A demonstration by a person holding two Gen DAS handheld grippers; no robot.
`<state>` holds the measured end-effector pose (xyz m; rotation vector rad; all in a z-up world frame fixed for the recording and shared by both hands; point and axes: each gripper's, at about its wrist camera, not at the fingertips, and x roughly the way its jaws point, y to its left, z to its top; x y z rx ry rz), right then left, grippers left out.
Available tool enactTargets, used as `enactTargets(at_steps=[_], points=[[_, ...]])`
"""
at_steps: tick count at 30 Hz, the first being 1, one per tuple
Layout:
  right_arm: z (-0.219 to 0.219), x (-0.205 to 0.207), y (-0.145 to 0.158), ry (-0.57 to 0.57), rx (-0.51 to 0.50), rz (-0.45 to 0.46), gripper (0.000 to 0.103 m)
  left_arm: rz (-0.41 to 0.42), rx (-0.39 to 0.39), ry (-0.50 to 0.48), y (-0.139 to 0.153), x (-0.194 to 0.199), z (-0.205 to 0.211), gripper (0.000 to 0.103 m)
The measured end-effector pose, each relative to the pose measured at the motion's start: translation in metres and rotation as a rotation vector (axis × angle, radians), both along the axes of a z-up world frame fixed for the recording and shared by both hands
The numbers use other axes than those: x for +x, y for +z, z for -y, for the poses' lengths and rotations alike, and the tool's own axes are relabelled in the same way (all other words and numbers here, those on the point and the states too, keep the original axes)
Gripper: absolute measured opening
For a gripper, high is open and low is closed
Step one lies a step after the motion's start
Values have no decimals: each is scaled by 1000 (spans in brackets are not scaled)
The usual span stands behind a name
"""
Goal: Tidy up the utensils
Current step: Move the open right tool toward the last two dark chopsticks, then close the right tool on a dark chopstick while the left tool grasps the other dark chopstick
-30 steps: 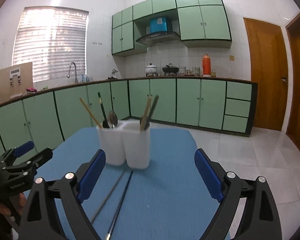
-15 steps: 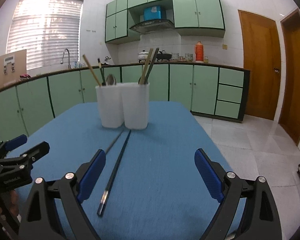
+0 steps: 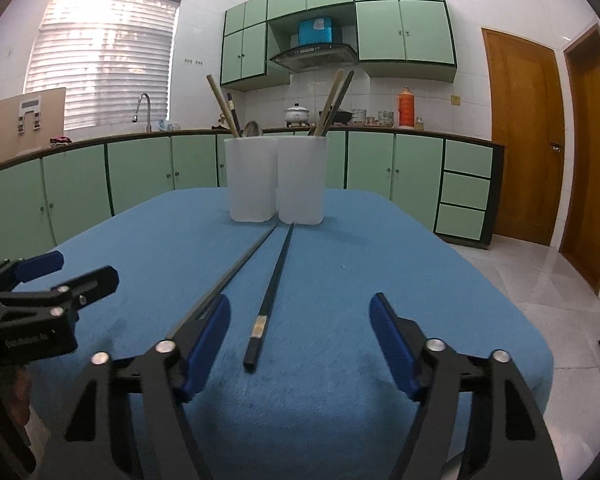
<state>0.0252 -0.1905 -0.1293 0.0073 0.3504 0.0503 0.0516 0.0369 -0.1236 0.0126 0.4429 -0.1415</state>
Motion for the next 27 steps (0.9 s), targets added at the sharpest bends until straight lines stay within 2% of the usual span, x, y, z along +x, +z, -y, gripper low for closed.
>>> enactTargets(at_steps=[13,27], points=[[-15,-1,-15,7,-17,4,27,-4,-8,-1,-1,-4,-1,98],[-14,-3,-20,-4,5,35,9,-4,-15,-6,-2,-6,7,98]])
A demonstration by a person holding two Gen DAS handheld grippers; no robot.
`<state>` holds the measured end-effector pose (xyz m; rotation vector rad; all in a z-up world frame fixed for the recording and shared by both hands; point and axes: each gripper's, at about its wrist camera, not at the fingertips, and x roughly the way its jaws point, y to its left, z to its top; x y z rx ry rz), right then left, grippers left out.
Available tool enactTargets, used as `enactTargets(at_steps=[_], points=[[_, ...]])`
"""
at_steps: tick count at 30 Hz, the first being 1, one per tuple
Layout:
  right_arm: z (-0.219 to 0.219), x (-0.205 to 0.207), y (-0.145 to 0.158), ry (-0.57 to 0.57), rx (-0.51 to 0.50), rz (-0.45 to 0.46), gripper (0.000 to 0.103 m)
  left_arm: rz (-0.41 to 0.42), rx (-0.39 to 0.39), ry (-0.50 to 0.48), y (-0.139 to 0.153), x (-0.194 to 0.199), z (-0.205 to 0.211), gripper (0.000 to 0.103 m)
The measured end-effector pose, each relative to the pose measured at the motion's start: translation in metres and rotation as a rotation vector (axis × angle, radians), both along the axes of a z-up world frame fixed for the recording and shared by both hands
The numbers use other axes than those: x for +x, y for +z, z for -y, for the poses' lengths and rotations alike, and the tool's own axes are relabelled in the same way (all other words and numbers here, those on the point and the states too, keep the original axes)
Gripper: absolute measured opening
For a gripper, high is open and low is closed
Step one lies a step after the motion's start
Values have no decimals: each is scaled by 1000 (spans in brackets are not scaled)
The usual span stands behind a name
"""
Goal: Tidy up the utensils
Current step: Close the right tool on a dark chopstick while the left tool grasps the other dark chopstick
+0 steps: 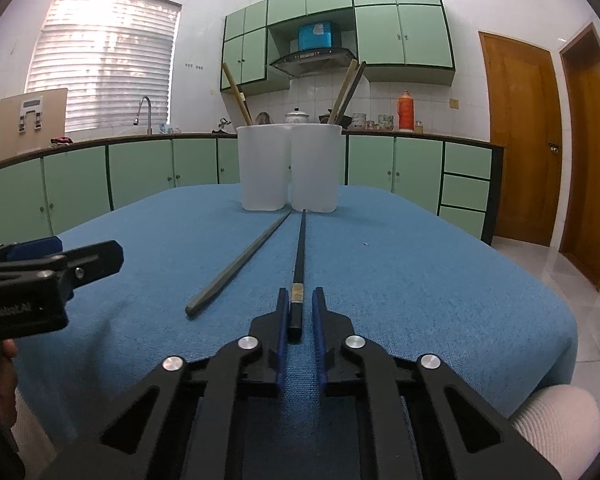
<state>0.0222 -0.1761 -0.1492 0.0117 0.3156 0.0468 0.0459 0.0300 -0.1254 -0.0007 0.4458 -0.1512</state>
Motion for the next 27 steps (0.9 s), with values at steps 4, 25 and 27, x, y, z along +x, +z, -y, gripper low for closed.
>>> enactTargets(at_steps=[4,25,27], points=[[0,-1,-1,4,-2,6,7,1,0,-6,1,0,4,98],[46,-30,6,-154,36,38,6,-41,4,-115,-11,2,70,70],[50,-30,6,-158,46,37,6,-56,5,-110,-16,5,74,64]])
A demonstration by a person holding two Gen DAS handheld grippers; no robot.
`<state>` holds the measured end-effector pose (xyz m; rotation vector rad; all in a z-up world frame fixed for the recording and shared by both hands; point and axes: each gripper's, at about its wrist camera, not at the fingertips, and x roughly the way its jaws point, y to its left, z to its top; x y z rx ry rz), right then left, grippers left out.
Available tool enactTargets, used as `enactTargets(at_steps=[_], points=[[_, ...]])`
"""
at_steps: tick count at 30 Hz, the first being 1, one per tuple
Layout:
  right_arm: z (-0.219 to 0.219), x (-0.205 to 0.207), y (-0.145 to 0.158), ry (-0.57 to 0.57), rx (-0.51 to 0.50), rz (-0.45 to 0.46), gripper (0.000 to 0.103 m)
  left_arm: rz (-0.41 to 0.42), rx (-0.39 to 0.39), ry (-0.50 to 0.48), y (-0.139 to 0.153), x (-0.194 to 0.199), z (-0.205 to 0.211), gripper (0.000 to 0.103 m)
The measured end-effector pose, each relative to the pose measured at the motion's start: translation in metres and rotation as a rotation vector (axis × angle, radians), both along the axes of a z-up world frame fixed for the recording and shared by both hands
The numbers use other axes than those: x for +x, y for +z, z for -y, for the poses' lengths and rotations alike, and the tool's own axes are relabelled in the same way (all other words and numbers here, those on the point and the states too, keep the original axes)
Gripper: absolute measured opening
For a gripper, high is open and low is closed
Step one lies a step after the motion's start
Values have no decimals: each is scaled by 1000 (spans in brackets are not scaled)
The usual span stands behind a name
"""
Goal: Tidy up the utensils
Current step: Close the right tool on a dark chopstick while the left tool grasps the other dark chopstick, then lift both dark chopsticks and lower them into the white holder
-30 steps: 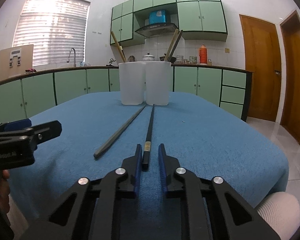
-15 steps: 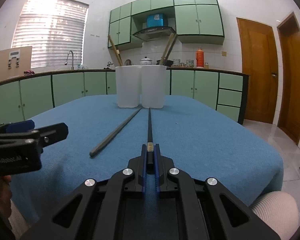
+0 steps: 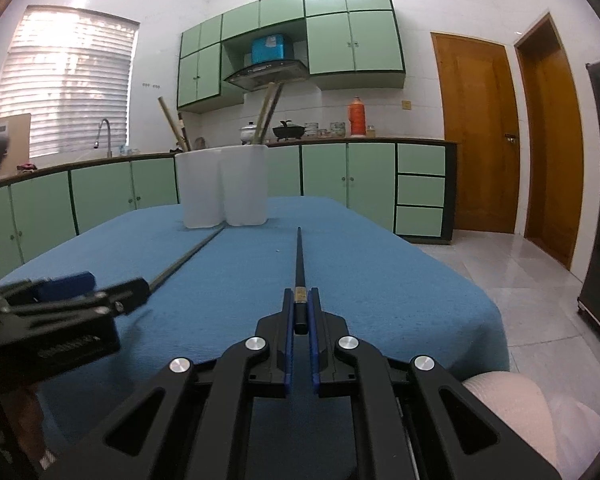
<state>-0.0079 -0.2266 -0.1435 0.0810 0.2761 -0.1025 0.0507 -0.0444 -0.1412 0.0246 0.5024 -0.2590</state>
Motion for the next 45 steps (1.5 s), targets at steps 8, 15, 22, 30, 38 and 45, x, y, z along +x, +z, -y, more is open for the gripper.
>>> enactTargets(at_steps=[8,15,22,30,38,45], points=[[3,-2,0,4,9,7,7,5,11,0,-3,1,14,30],[10,-4,2,-6,17,14,7,9,17,-7,-2,-1,28,7],[12,-5,9,-12,11,31,7,36,15,-13,14,-8,27,7],[15,-9,29,5,3,72,7,124,8,-20,48,-21,23,6],[18,-8,65,34,-7,125,7,216,-15,-18,86,-27,18,6],[23,3,110,93,-6,146,7,274,-37,-17,116,-25,13,6]])
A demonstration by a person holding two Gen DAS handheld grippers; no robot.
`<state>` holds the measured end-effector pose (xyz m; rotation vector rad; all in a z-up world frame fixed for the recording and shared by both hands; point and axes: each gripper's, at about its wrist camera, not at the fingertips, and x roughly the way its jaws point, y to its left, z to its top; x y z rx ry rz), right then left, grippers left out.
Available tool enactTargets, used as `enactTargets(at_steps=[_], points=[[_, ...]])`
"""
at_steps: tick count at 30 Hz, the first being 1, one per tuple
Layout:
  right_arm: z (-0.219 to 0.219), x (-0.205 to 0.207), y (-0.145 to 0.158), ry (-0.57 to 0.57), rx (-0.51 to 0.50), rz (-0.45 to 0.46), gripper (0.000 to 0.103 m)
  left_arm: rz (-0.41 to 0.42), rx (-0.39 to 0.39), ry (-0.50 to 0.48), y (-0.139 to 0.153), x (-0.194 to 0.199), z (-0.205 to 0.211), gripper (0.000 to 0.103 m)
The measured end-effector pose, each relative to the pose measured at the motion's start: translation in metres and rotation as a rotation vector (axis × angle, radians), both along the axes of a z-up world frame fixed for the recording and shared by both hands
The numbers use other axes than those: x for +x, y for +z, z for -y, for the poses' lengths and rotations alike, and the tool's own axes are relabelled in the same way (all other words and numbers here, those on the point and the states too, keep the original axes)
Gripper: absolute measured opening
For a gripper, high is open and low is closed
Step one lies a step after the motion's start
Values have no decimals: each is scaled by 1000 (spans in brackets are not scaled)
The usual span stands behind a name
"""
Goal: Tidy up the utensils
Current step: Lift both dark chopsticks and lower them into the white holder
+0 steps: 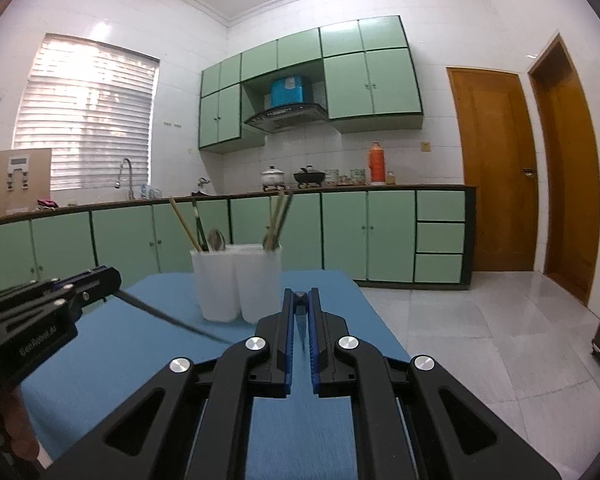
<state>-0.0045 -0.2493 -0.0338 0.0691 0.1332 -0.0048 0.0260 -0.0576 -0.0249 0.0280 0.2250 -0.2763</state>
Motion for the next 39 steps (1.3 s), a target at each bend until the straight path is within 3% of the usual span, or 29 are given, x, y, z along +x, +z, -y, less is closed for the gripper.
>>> enactTargets(at_steps=[11,24,31,39], points=[[4,32,63,84,51,-45,7,59,-19,-6,43,12,-6,6],[-4,70,98,155,46,-51,7,44,-38,-28,76,38,-18,6],[-7,81,122,182,38,-15,7,54,-64,-34,94,50,-25,6],[-9,87,161,209,36,62,7,141,-84,-24,127,49,-26,6]])
